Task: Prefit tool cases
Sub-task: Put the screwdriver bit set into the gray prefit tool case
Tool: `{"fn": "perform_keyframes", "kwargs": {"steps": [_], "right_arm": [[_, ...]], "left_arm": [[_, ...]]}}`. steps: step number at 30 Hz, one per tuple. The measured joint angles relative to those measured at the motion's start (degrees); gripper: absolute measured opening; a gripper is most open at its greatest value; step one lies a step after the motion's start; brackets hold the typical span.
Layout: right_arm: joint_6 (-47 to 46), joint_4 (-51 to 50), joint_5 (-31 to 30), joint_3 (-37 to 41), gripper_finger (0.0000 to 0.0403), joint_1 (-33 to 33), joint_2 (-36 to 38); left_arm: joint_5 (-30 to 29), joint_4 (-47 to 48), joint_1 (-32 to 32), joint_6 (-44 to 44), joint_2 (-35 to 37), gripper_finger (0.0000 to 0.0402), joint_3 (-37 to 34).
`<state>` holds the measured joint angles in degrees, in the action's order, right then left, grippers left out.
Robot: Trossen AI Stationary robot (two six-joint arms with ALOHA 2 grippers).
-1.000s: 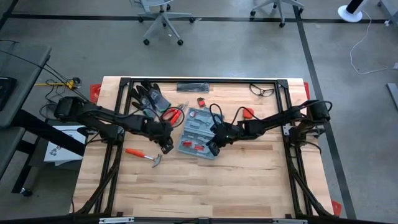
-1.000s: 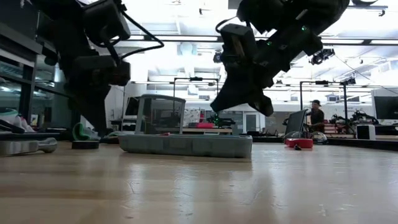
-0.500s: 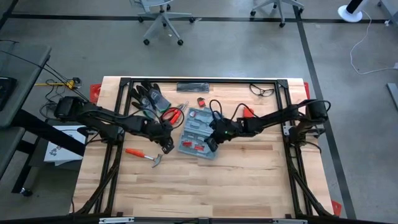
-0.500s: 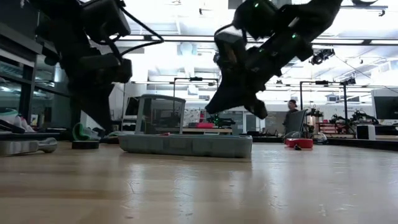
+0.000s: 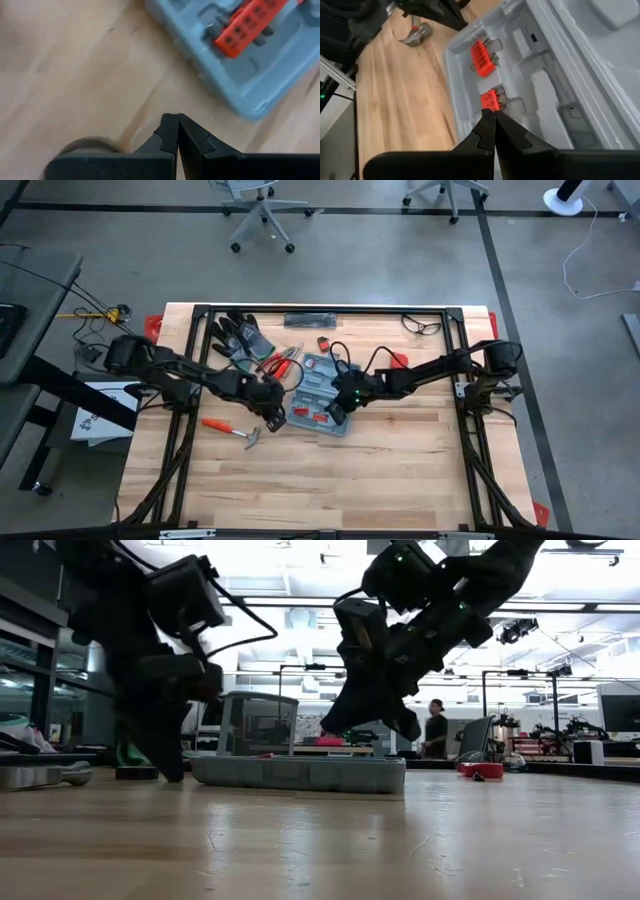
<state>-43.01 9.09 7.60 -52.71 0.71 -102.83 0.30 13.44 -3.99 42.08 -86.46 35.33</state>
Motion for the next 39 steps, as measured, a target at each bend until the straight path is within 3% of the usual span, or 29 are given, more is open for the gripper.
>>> {"fn": "perform_keyframes", "kwargs": {"steps": [17, 30, 39], "right_arm": [[0.43, -2.4, -0.5, 0.0, 0.0, 0.08, 0.0], [-0.46, -2.42, -0.41, 0.02, 0.0, 0.2, 0.02], [-2.09, -1.97, -3.1, 0.01, 0.0, 0.2, 0.02]], "left_arm": [[1.31, -12.39, -3.27, 2.97, -2.33, 0.0, 0.0], [4.86, -23.98, -3.34, 5.14, -9.16, 0.0, 0.17], [4.56, -24.77, -3.26, 4.34, -9.4, 0.0, 0.02]]}}
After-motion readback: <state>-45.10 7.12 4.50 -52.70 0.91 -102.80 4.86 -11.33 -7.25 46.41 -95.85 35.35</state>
